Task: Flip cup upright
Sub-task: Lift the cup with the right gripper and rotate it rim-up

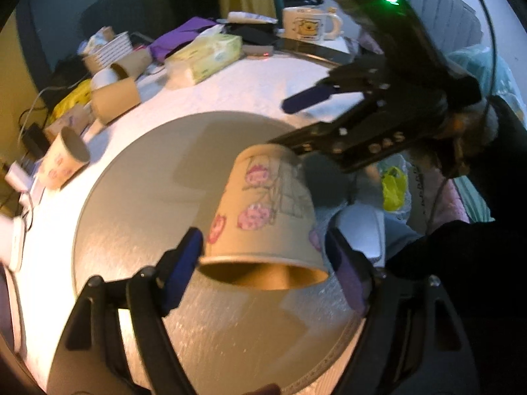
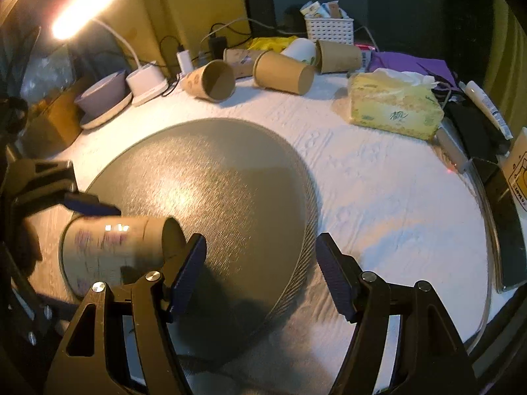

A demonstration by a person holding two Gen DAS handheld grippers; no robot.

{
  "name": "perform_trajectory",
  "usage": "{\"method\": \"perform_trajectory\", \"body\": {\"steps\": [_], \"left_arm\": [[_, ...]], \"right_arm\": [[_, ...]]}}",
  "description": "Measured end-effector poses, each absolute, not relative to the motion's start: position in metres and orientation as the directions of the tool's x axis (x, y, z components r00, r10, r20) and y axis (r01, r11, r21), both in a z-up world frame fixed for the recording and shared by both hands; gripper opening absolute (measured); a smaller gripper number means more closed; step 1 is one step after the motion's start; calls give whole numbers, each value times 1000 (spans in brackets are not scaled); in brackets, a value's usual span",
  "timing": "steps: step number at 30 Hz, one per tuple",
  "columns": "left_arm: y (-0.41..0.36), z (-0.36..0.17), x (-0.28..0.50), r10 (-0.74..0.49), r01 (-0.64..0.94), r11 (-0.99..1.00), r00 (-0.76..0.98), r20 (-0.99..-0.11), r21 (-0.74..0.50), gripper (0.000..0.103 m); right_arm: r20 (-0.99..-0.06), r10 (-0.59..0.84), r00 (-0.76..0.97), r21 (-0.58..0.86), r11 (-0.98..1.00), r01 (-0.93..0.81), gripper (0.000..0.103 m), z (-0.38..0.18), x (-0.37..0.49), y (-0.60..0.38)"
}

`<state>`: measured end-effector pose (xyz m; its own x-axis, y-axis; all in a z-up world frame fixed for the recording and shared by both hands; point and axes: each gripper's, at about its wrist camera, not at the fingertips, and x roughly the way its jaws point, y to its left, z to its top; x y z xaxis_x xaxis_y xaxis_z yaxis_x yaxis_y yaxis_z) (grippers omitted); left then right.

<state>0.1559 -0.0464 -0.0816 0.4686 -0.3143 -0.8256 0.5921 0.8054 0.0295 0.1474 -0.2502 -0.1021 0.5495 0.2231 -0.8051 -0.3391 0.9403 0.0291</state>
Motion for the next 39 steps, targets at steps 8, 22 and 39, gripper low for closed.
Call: {"method": "perform_trajectory", "body": {"steps": [8, 22, 39], "left_arm": [[-18, -81, 146, -242, 453, 892, 511, -825, 19, 89], [35, -83, 116, -117, 149, 988, 586, -802, -35, 89], [92, -81, 94, -91, -47, 985, 675, -732, -166, 89]], "right_arm": [[-806, 252, 536, 32, 922, -386, 72, -99, 132, -238], [-802, 305, 513, -18, 846, -532, 72, -75, 118, -211], [-860, 319, 397, -102, 657, -747, 72, -73, 142, -127]]}}
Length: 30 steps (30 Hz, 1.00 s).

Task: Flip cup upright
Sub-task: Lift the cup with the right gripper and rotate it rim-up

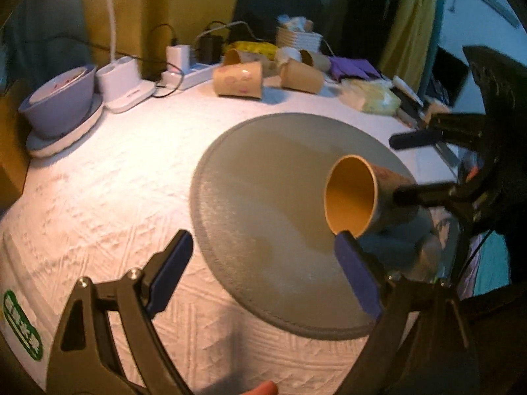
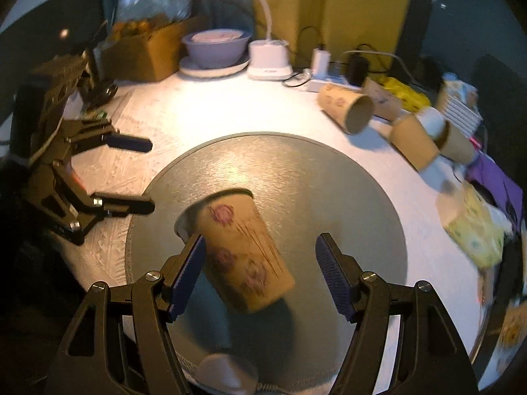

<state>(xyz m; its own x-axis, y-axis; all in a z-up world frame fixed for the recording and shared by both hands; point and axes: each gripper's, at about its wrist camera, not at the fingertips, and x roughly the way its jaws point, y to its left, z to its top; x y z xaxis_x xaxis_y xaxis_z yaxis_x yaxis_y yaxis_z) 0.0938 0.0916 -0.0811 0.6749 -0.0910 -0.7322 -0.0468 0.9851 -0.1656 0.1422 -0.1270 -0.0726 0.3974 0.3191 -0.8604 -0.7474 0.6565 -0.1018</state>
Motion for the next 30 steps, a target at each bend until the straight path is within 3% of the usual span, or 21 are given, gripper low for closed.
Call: {"method": "perform_trajectory", "body": {"steps": [20, 30], "left_arm": [[122, -92, 91, -138, -62, 965, 711, -689, -257, 89], [127, -93, 87, -131, -75, 963, 715, -687, -261, 89]], "right_arm": [[-963, 87, 254, -191, 445, -875, 72, -119, 169, -65], [-985, -12, 173, -166, 357, -919, 72, -135, 184, -52]]}}
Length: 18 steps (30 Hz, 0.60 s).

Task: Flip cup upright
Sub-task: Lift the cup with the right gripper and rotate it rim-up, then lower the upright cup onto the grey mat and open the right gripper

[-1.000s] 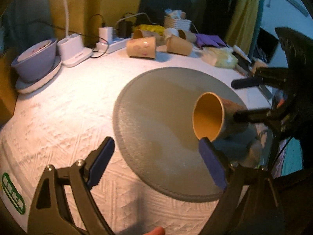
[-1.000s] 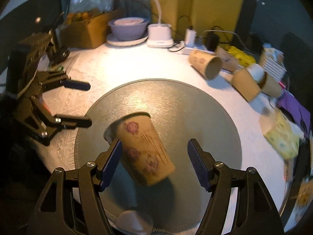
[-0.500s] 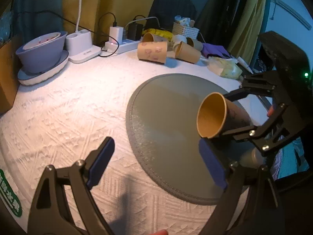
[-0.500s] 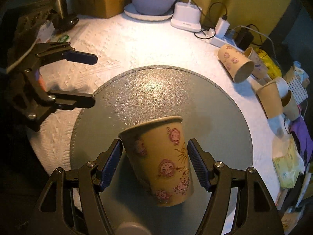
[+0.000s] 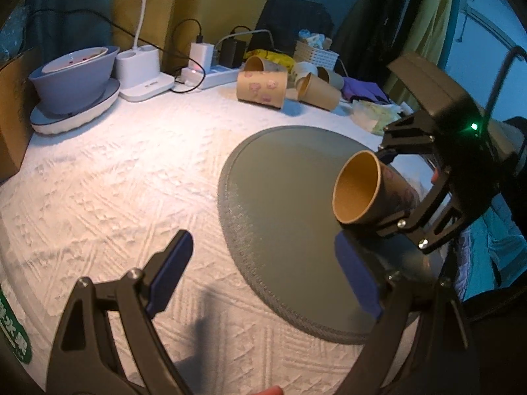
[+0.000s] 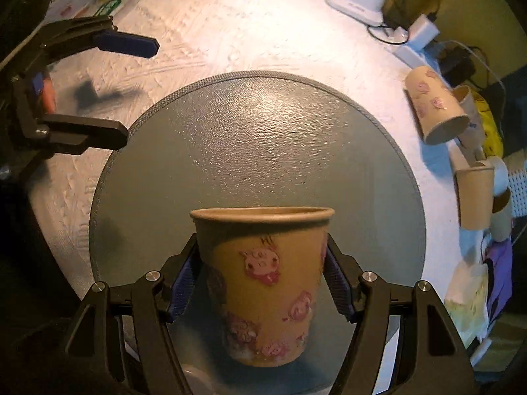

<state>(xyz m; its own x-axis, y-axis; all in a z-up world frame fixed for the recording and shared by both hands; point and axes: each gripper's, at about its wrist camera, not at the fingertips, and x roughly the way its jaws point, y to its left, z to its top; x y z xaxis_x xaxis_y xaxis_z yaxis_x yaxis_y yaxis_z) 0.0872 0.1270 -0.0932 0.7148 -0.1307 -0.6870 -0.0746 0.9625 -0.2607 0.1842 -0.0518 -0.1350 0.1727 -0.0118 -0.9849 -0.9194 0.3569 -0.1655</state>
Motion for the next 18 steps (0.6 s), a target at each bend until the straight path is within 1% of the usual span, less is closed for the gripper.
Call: {"method": "perform_trajectory", "body": {"steps": [2, 4, 5, 12, 18], "left_arm": [[127, -93, 86, -129, -76, 963, 714, -688, -259, 89], [128, -93, 85, -125, -81, 963, 712, -691, -257, 89], [128, -93, 85, -123, -84, 963, 712, -692, -257, 89], [127, -91, 84, -108, -97, 963, 712, -694, -250, 89], [124, -84, 86, -96, -119, 959, 720, -688, -258, 89]], "right_arm": [[-986, -20, 168, -164, 355, -920, 72, -137, 186, -49], [-985, -18, 172, -168, 354, -920, 70, -136, 186, -48], [-985, -9, 173, -164, 358, -919, 68, -133, 187, -48], [-975, 48, 215, -176, 418, -891, 67, -118, 191, -54], [-935, 186, 303, -160, 542, -825, 67, -96, 202, -68]]}}
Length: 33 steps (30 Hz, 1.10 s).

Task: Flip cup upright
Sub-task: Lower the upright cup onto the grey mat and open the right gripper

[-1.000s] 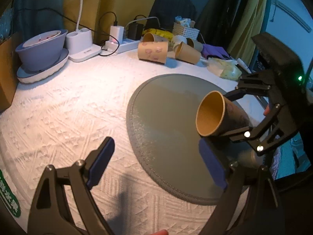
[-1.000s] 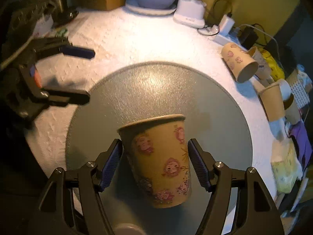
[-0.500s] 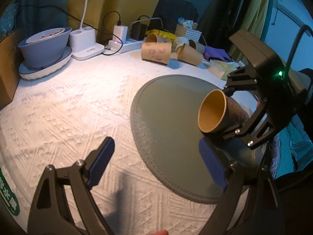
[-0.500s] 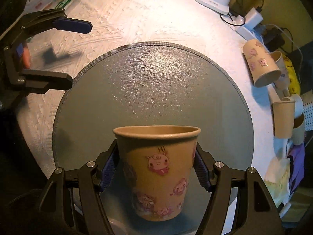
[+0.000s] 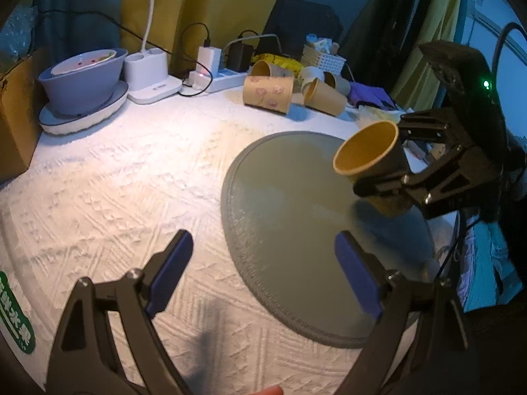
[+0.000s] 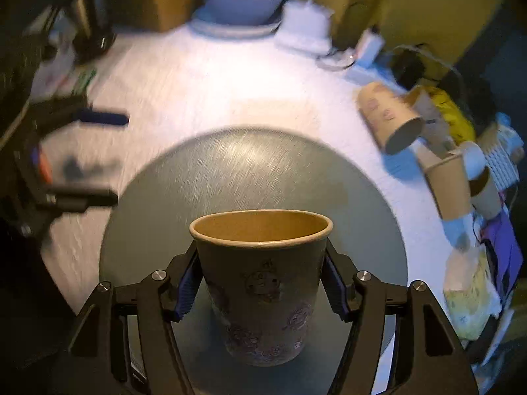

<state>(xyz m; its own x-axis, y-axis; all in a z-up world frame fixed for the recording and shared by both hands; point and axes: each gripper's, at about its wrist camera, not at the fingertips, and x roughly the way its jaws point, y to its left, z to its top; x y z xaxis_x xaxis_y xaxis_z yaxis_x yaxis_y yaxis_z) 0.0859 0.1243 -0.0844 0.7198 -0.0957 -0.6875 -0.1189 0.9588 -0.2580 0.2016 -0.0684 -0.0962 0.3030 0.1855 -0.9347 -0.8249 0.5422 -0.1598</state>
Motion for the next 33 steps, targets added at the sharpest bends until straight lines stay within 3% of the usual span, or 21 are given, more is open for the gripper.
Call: {"method": "perform_trajectory", "body": {"steps": [4, 14, 33], "left_arm": [[120, -78, 88, -87, -127, 957, 729, -678, -260, 89], [105, -72, 101, -72, -139, 959, 722, -688, -247, 89], [82, -71, 118, -73, -134, 963, 703, -708, -232, 89]], "right_arm": [[-875, 301, 379, -119, 627, -770, 67, -84, 207, -82], [-763, 422, 490, -26, 738, -675, 67, -81, 215, -114], [-765, 342, 546, -71, 798, -599, 68, -95, 203, -146]]}}
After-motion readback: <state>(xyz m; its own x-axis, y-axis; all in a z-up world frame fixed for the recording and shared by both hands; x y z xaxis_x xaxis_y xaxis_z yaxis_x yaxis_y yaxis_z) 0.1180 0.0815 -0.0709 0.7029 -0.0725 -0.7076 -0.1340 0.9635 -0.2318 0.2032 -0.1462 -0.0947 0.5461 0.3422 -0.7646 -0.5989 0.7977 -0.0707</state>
